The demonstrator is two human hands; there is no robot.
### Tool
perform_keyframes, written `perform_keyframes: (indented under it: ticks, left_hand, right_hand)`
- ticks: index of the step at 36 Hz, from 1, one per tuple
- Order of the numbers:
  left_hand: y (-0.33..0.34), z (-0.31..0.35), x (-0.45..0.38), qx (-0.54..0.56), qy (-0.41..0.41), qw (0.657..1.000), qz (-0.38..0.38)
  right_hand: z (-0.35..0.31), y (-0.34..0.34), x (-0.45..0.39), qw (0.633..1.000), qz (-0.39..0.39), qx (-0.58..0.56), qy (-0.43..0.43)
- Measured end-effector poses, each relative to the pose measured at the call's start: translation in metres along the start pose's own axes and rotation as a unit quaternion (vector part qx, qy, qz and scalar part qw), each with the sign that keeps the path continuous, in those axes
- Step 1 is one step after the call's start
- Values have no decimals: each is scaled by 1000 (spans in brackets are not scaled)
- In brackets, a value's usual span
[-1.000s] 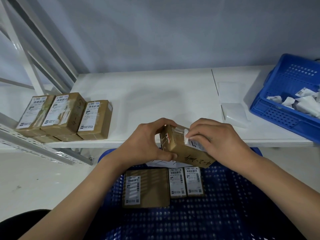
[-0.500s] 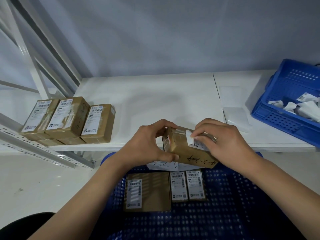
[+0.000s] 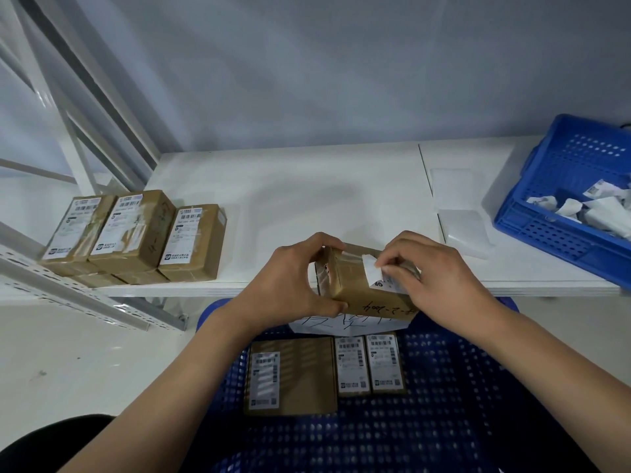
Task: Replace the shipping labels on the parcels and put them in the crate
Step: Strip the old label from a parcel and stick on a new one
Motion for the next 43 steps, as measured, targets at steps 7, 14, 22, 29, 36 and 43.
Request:
perform_keyframes:
  ticks: [7,14,22,29,36,43]
  left_hand:
    - [-2,2,1,-21,28,999,12]
    - [3,8,0,-28,41,999,5]
    - [-6,6,2,-28,43,999,19]
    - [-2,8,3,17,41,999,-10]
    - [2,5,2,33,27,998,-41]
    - [-6,-15,-1,88,-91,985,117]
  right_hand:
    - [0,2,1,999,9,-31,14]
    - [-4,8,3,1000,-1,-12,-23]
    - [2,-4,0,999,10,-24,21]
    - [33,5,2,974,-154,10,166]
    - [27,25,8,968,-209,49,131]
    - [35,15,1,979,-85,49,178]
Point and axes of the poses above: each hand's wrist, its own x-axis away from the middle knuckle, its own y-axis out of the palm, z = x × y, the point moved 7 cm from there along -x, towards the middle knuckle, and after that the axes turned 4 degrees about x, right-handed, at the moved point
